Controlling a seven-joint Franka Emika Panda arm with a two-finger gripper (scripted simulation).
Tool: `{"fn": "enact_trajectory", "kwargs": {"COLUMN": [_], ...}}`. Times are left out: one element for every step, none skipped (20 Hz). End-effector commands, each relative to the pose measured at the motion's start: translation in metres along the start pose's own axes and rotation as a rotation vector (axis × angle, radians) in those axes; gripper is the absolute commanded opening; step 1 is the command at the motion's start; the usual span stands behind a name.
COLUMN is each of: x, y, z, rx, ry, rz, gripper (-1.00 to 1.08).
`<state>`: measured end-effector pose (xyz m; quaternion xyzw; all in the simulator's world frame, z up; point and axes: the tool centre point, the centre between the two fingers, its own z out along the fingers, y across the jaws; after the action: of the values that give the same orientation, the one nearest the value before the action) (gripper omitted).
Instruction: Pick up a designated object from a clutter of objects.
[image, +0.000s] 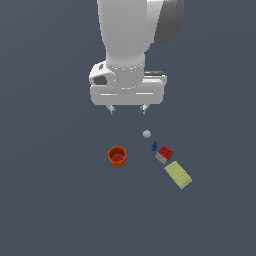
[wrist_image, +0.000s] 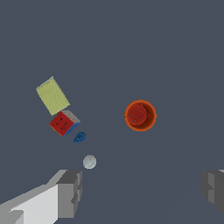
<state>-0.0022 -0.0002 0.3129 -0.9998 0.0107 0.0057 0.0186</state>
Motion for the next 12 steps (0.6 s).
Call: {"fn": "enact_trajectory", "kwargs": {"x": [0.0,-0.001,-0.001,-0.001,-0.001,-0.002,-0.002,-0.003,-0.004,-0.004,-0.005,-0.006], "y": [-0.002,-0.003,-0.004,-0.006,-0.007,-0.009,-0.01,-0.012,-0.014,-0.016,-0.019,-0.021], "z": [0.005,0.007,0.01,0.014,0.017,0.021,0.026,0.03,0.035,0.041,0.046,0.052], "rx": [-0.001,-0.001,-0.002,-0.002,-0.003,-0.004,-0.005,-0.005,-0.006,-0.007,-0.008,-0.009], "ry": [0.0,0.0,0.0,0.0,0.0,0.0,0.0,0.0,0.0,0.001,0.001,0.001], "rz": [0.011,0.017,0.024,0.033,0.042,0.051,0.062,0.074,0.086,0.099,0.114,0.129], "gripper": [1.0,1.0,1.0,1.0,1.0,1.0,1.0,1.0,1.0,1.0,1.0,1.0]}}
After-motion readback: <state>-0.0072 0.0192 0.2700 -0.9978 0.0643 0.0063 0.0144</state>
